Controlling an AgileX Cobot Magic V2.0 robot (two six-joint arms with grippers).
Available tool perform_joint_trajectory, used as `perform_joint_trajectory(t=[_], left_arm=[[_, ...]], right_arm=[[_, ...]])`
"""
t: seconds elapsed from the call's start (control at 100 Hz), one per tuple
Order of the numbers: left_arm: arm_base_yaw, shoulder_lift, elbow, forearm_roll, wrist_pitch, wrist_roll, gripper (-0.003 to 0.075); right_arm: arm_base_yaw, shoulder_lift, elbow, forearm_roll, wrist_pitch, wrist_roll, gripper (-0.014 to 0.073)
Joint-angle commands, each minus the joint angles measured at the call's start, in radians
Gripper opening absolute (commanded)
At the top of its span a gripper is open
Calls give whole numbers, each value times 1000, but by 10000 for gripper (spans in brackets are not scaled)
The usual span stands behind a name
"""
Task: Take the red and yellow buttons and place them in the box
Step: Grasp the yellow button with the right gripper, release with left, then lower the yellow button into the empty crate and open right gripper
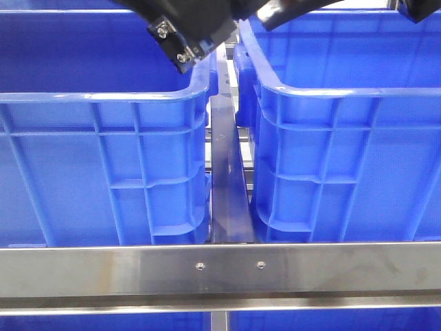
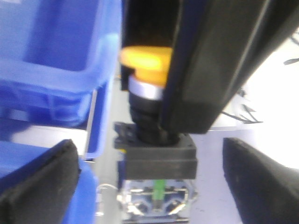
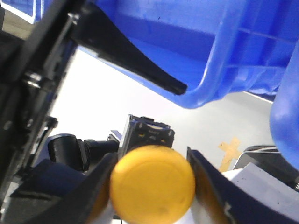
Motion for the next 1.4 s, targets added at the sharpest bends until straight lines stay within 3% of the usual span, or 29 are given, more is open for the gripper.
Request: perform_joint_trajectory(t=[0.0,0.44,0.8,1.03,1.39], left_arm=[[-9,-41,-69,-30,41,-25,610],[-9,-41,-129,44,41,-45,610],[-9,-41,-129,54,41,-58,608],[-9,-41,-129,54,41,-58,608],[-9,-41,-129,53,41,-59,608]], right_arm=[[-29,-24,-51,64,-4,-13,92],[-271,-24,-169,-69,28,-13,92],[-484,77,-173,-195,-120,-13,92],[-508,258,-295,-345,-198,-29,92],[-508,551,-592,-399,-205,-55,92]])
